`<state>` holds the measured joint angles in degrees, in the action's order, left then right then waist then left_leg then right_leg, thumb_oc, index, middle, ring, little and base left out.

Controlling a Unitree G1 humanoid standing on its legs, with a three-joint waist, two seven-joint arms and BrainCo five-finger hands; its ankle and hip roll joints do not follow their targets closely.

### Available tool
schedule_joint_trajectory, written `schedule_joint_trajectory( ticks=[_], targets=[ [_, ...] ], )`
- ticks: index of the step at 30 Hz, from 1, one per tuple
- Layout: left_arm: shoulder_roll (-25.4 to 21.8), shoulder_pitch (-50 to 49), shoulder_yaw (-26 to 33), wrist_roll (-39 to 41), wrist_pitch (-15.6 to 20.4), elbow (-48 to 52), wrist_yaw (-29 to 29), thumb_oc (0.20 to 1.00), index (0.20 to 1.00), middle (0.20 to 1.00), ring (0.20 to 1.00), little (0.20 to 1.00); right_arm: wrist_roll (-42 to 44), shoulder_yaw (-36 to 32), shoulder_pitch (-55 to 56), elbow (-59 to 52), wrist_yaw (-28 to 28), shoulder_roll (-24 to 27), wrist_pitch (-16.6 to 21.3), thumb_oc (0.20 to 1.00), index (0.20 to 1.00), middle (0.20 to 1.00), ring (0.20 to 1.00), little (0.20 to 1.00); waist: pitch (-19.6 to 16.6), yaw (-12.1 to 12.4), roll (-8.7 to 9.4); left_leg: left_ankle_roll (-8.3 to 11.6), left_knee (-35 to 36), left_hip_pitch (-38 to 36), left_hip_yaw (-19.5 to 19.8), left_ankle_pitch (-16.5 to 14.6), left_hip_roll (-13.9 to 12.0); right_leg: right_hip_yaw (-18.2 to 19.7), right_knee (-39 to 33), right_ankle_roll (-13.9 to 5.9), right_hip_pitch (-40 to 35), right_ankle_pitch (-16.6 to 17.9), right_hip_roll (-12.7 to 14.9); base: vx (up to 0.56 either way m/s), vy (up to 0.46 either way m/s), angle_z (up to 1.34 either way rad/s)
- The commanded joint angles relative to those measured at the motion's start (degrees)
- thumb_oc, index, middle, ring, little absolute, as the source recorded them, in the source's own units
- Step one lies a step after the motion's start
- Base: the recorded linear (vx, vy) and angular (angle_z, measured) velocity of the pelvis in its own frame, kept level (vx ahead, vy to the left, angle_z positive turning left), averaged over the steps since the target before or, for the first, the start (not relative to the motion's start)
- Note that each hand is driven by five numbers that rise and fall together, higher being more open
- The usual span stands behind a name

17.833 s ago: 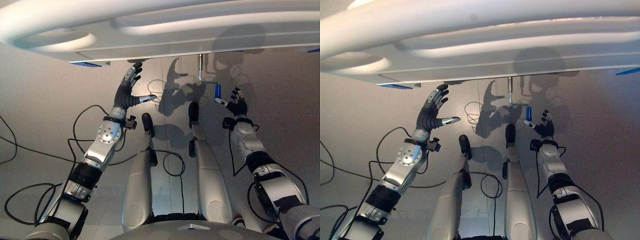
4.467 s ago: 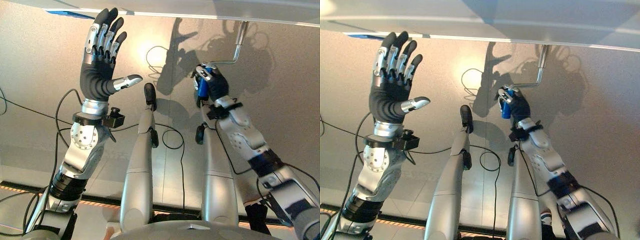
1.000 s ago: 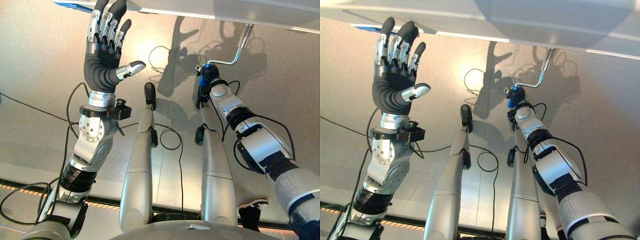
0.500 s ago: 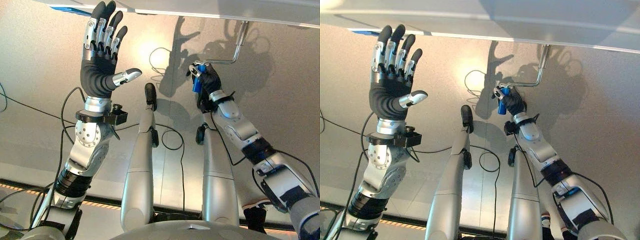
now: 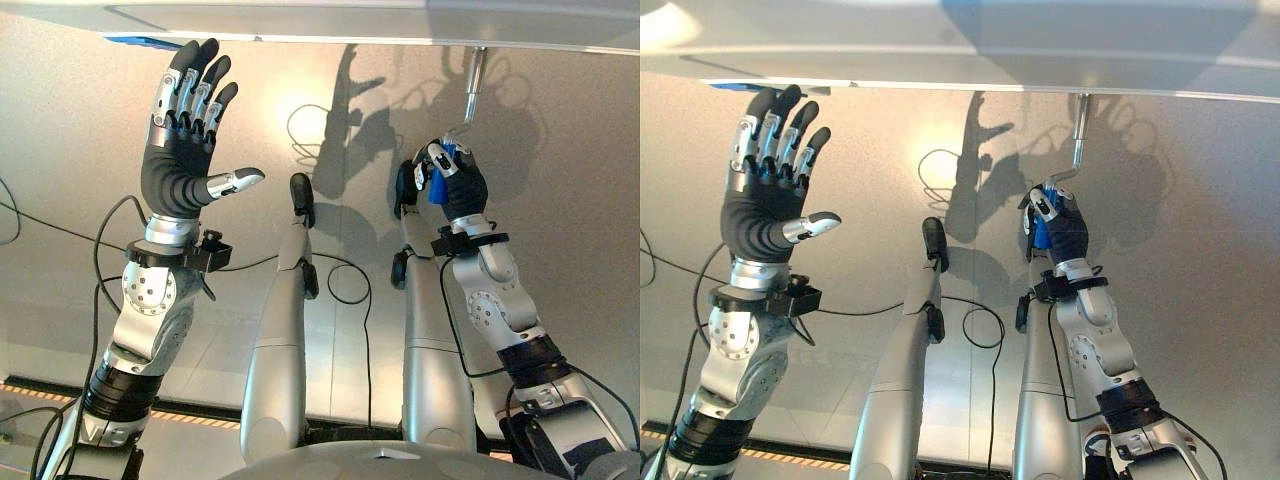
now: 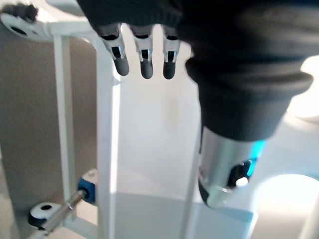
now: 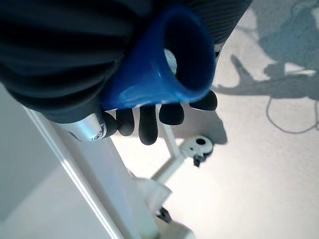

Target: Raise the hospital bed

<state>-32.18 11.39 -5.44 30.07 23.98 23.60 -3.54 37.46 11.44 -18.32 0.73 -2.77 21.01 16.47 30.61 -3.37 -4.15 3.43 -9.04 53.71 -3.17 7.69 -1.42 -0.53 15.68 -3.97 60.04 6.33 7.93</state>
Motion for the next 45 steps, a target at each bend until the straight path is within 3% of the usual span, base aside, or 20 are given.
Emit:
schedule_joint_trajectory(
  ticks=[1,5,10,11,20,25,29,32,34,35,36,37,38,45],
  targets=[
    [0.40,-1.35,3.19,0.40,3.58,4.86,0.79,1.000,1.000,1.000,1.000,1.000,4.96,-17.79,-4.21,-1.73,-8.23,1.39,15.69,0.200,0.200,0.200,0.200,0.200,-0.81,-1.67,0.61,0.52,-3.55,-3.40,-0.06,-5.89,0.89,-0.47,-1.65,-5.18,-6.24,-3.35,-0.68,0.00,0.000,0.00],
    [0.67,-0.63,3.12,0.89,3.65,4.35,1.08,1.000,1.000,1.000,1.000,1.000,4.39,-20.00,-6.06,7.26,-11.83,2.41,16.17,0.200,0.200,0.200,0.200,0.200,-0.81,-1.64,0.52,0.60,-2.98,-3.60,0.13,-5.28,0.89,-0.52,-2.11,-5.09,-6.55,-2.92,-0.73,-0.01,-0.025,0.01],
    [-0.31,0.01,2.92,1.82,4.20,4.44,1.26,1.000,1.000,1.000,1.000,1.000,2.71,-21.82,-11.13,24.42,-17.50,8.44,14.30,0.200,0.200,0.200,0.200,0.200,-0.81,-0.81,-0.14,0.82,-2.36,-4.14,0.49,-5.08,0.84,-0.81,-2.42,-5.07,-7.04,-3.13,-0.81,0.00,0.000,0.00],
    [-1.06,-0.46,2.28,2.05,3.98,4.82,1.27,1.000,1.000,1.000,1.000,1.000,2.14,-21.98,-12.21,31.52,-18.55,11.53,12.78,0.200,0.200,0.200,0.200,0.200,-0.81,-0.36,-0.28,0.81,-2.40,-4.71,0.59,-5.60,0.84,-0.97,-2.16,-5.10,-7.56,-3.77,-0.86,0.00,0.000,0.00],
    [-3.64,0.66,-0.22,1.77,3.54,5.36,0.69,1.000,1.000,1.000,1.000,1.000,3.68,-18.68,-17.37,49.55,-18.10,20.07,7.94,0.200,0.200,0.200,0.200,0.200,-0.81,0.21,-0.67,1.08,-1.50,-4.47,0.47,-4.74,0.41,-1.30,-2.09,-4.84,-6.82,-3.55,-1.02,0.01,-0.004,-0.01],
    [-3.84,1.43,-1.74,1.30,3.27,5.08,0.22,1.000,1.000,1.000,1.000,1.000,2.99,-17.02,-18.47,53.46,-18.59,21.39,6.27,0.200,0.200,0.200,0.200,0.200,-0.81,0.21,-0.82,1.30,-1.03,-5.29,0.39,-4.85,0.12,-1.54,-1.81,-4.84,-7.34,-4.29,-1.16,0.01,-0.003,0.00],
    [-2.83,1.44,-1.50,0.54,3.28,4.91,-0.20,1.000,1.000,1.000,1.000,1.000,5.67,-18.94,-16.48,49.04,-17.64,19.12,8.39,0.200,0.200,0.200,0.200,0.200,-0.81,0.00,-0.75,1.36,-0.40,-5.83,0.53,-4.69,0.15,-1.70,-1.77,-4.72,-7.53,-4.56,-1.30,0.00,0.000,0.00],
    [-3.04,1.52,-1.55,0.52,3.34,4.71,-0.46,1.000,1.000,1.000,1.000,1.000,2.43,-17.61,-15.80,51.55,-18.09,19.36,6.80,0.200,0.200,0.200,0.200,0.200,-0.81,0.13,-0.87,1.43,-0.19,-6.05,0.52,-4.60,0.18,-1.81,-1.52,-4.65,-7.45,-4.53,-1.18,0.00,0.000,0.00],
    [-3.65,1.77,-2.40,1.06,2.98,4.35,-0.21,1.000,1.000,1.000,1.000,1.000,0.42,-13.46,-18.06,59.77,-15.66,20.45,2.13,0.200,0.200,0.200,0.200,0.200,-0.81,0.52,-0.88,1.49,-0.27,-6.06,0.56,-4.63,0.06,-2.04,-1.50,-4.55,-7.56,-4.53,-1.11,0.00,0.000,0.00],
    [-3.64,1.75,-2.36,1.06,2.98,4.35,-0.20,1.000,1.000,1.000,1.000,1.000,0.47,-13.38,-18.15,59.86,-15.61,20.48,2.16,0.200,0.200,0.200,0.200,0.200,-0.81,0.49,-0.88,1.49,-0.27,-6.05,0.56,-4.63,0.06,-2.04,-1.50,-4.55,-7.54,-4.53,-1.11,0.00,0.000,0.00],
    [-3.59,1.91,-3.45,1.39,2.43,3.90,0.07,1.000,1.000,1.000,1.000,1.000,-1.16,-9.70,-19.71,64.06,-12.75,20.71,-0.85,0.313,0.313,0.313,0.313,0.313,-0.81,0.84,-0.81,1.59,-0.27,-6.09,0.51,-4.55,0.04,-2.07,-1.53,-4.46,-7.54,-4.39,-1.27,0.00,0.000,0.00],
    [-3.53,1.89,-3.36,1.40,2.45,3.87,0.09,1.000,1.000,1.000,1.000,1.000,-1.09,-9.50,-19.97,64.30,-12.62,20.78,-0.83,0.410,0.410,0.410,0.410,0.410,-0.81,0.76,-0.83,1.60,-0.25,-6.09,0.49,-4.56,0.03,-2.06,-1.55,-4.45,-7.54,-4.39,-1.28,0.00,0.000,0.00],
    [-3.60,2.14,-4.44,1.72,1.88,2.22,0.45,1.000,1.000,1.000,1.000,1.000,-2.45,-6.53,-21.79,66.37,-10.98,20.76,-2.70,1.000,1.000,1.000,1.000,1.000,-0.81,0.90,-0.77,1.64,-0.36,-6.23,0.53,-4.48,-0.08,-2.05,-1.41,-4.36,-7.65,-4.44,-1.41,0.00,0.000,0.00],
    [-3.87,1.74,-8.34,-2.83,-0.44,-9.99,-0.78,1.000,1.000,1.000,1.000,1.000,-4.49,-3.17,-25.08,69.71,-10.04,17.20,-5.00,1.000,1.000,1.000,1.000,1.000,-0.81,0.94,-0.39,1.60,-0.67,-7.09,0.53,-4.13,-0.28,-2.46,-1.12,-4.24,-8.66,-4.30,-1.46,-0.01,-0.007,-0.01]
  ],
)
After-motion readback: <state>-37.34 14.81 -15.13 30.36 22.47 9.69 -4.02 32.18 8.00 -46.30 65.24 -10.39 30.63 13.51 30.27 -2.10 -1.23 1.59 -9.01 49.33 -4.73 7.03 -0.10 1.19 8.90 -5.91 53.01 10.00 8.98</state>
